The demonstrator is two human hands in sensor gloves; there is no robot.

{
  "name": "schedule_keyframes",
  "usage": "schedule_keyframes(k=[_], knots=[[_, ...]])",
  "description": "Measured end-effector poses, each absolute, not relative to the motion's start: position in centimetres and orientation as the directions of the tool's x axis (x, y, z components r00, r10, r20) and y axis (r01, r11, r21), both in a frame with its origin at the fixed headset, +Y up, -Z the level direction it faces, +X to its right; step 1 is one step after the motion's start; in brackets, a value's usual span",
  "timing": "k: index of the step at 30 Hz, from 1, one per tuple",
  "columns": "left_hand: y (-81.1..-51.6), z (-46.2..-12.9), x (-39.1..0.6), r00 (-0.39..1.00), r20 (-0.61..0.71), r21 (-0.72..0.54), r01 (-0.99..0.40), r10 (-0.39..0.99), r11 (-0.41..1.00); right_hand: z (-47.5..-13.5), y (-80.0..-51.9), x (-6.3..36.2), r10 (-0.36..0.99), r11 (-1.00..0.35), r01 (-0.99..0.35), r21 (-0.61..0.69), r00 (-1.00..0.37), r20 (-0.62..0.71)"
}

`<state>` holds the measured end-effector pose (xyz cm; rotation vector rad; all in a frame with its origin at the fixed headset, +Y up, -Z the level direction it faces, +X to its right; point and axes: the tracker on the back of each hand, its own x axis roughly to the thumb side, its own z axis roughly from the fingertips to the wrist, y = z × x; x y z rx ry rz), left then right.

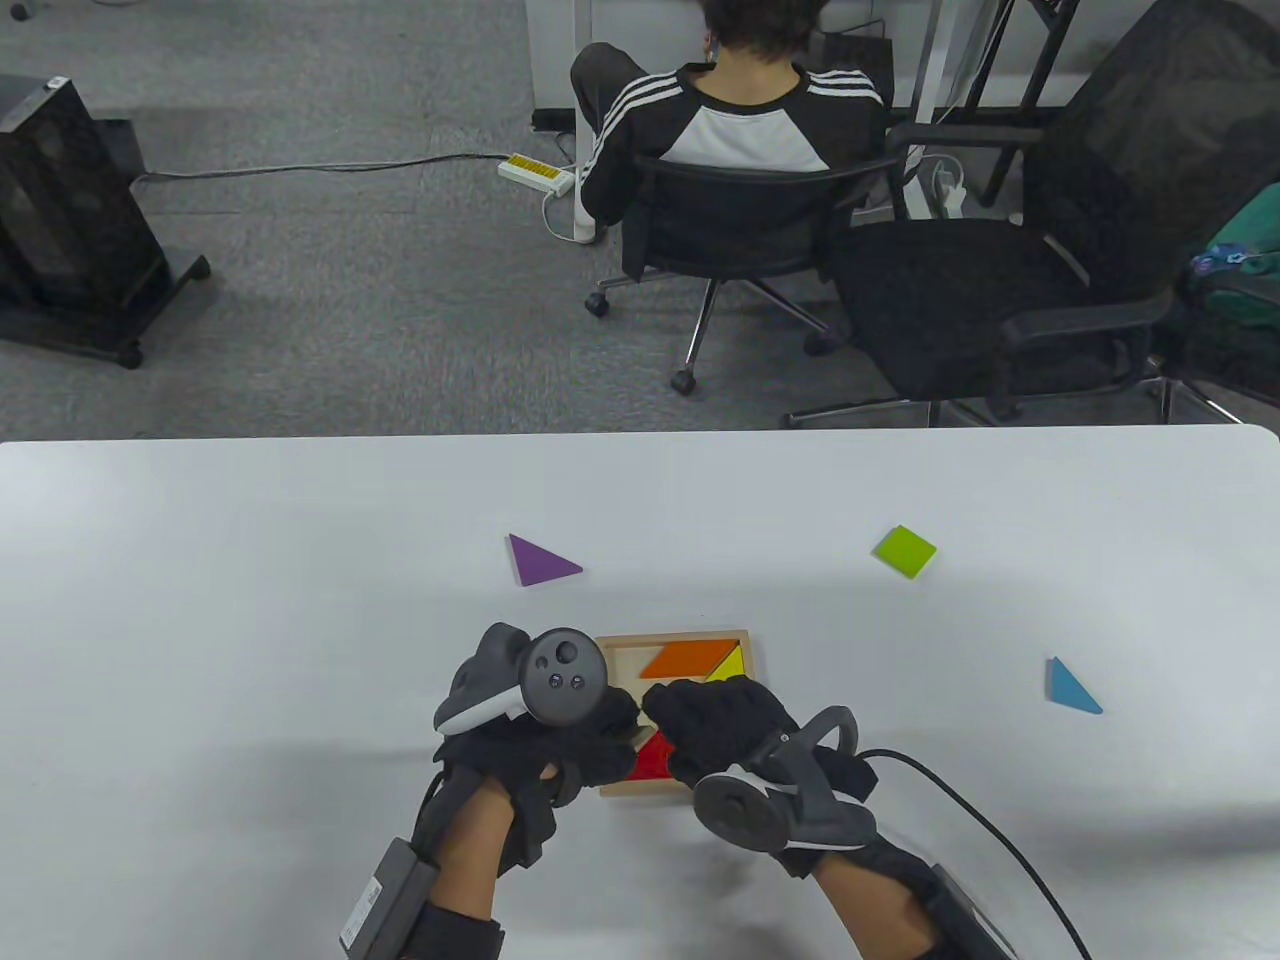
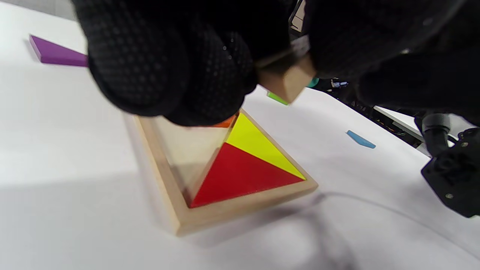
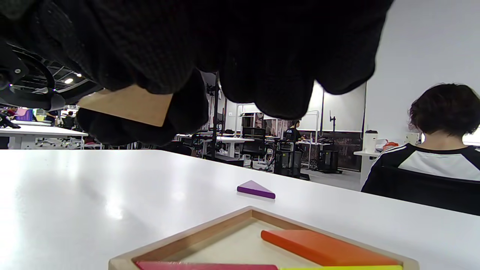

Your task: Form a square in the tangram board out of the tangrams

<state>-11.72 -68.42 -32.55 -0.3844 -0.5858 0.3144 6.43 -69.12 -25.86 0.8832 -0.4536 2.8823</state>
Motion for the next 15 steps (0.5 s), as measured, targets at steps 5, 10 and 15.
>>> schedule_keyframes(k=[5,10,15], knots=[[-69.5,-32.9,-12.1,0.771,0.445,-0.481,-0.222,0.455,0.848,-25.8,-70.4,6.5,0.029,-0.959,-0.191,-0.211,-0.803,0.596],[-70.4,-32.9,-12.3,0.751,0.425,-0.530,-0.246,0.505,0.812,-26.0,-71.1,6.8,0.083,-0.954,-0.243,-0.173,-0.774,0.628],[-71.4,-33.0,-12.3,0.740,0.403,-0.582,-0.247,0.539,0.775,-25.9,-71.6,6.5,0.058,-0.958,-0.226,-0.178,-0.758,0.649]])
